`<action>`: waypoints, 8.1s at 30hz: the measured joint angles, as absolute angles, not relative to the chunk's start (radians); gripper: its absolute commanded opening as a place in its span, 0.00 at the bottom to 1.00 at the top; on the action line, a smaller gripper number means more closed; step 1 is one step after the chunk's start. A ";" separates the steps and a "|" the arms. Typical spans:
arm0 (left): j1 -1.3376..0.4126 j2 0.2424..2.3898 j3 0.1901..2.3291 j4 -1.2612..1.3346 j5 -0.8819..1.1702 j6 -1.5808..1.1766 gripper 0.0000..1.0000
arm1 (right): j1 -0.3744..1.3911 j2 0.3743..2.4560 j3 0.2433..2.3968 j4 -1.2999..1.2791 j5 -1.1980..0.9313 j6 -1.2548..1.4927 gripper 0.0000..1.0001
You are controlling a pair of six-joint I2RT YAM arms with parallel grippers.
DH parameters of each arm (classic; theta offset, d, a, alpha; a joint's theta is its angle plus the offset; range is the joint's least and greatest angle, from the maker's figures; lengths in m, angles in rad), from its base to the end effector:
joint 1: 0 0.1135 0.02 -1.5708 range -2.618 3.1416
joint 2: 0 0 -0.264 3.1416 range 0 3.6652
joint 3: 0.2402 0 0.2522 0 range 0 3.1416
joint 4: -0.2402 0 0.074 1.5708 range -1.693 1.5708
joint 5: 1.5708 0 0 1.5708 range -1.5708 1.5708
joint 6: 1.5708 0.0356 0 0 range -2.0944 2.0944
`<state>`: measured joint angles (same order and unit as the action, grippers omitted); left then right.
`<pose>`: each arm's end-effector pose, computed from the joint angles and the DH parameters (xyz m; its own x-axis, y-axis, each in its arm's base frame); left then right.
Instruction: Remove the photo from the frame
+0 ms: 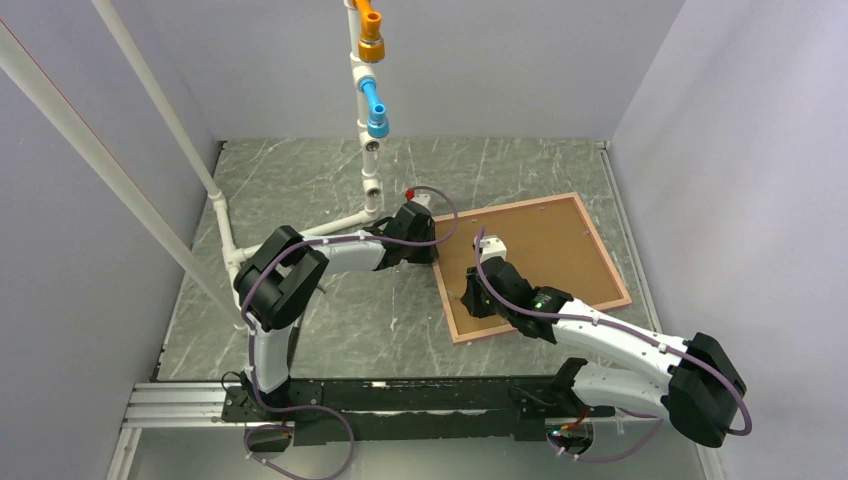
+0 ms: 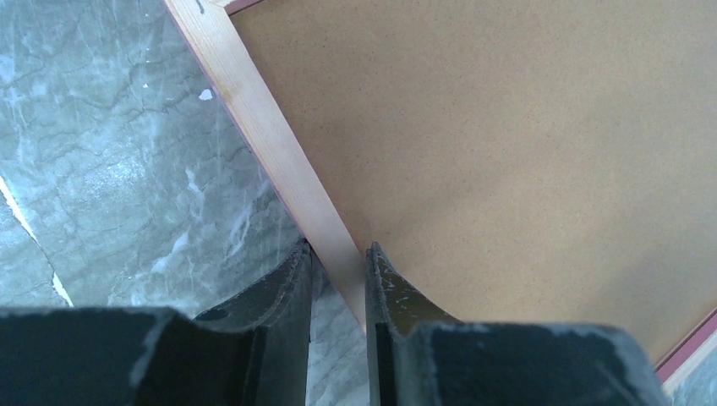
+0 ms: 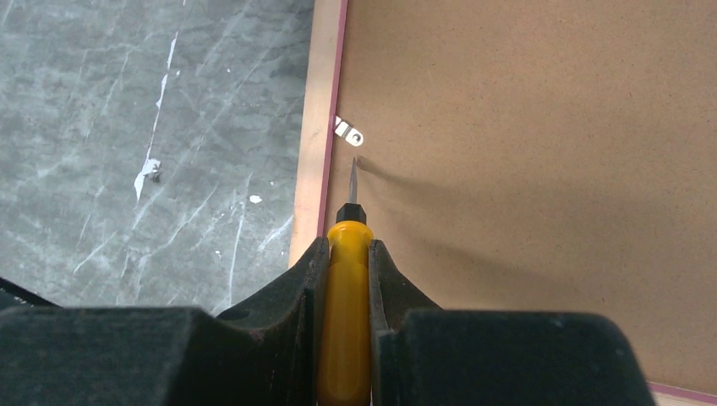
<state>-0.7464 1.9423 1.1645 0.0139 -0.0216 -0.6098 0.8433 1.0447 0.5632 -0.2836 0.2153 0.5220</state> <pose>0.3027 -0.2789 0.1545 -0.7985 -0.0414 -0.6005 0.2563 0.8793 -0.4013 0.1459 0.1524 0.2062 -0.7119 -0.0671 -0.6990 -0.3139 0.9208 0.2314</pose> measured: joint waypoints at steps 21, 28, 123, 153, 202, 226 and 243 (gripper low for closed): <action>-0.743 1.943 1.159 0.023 -0.004 -0.618 0.00 | 0.899 1.130 0.567 -0.180 0.307 0.545 0.00; -0.743 1.943 1.150 0.043 0.000 -0.622 0.00 | 0.921 1.154 0.575 -0.174 0.374 0.558 0.00; -0.625 1.924 1.417 -0.586 -0.104 -0.437 0.58 | 0.851 0.706 0.757 -0.659 0.488 0.544 0.00; -0.859 1.957 1.282 -0.372 0.075 -1.806 0.58 | 0.851 0.622 0.757 -0.659 0.461 0.550 0.00; -0.747 2.018 1.357 -0.292 -0.002 -0.978 0.00 | 0.797 0.954 0.589 -0.311 0.308 0.553 0.00; -0.714 1.876 1.087 -0.009 0.215 -0.825 0.46 | 0.798 0.991 0.560 -0.244 0.173 0.537 0.00; -0.726 1.864 1.026 0.028 0.201 -0.852 0.20 | 0.662 1.303 0.748 -0.131 0.120 0.467 0.00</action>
<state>-0.7261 1.8645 1.0264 0.0277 0.2012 -0.8520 0.6621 1.3033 0.7479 -0.1310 0.1200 0.4675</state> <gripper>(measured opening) 0.267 0.190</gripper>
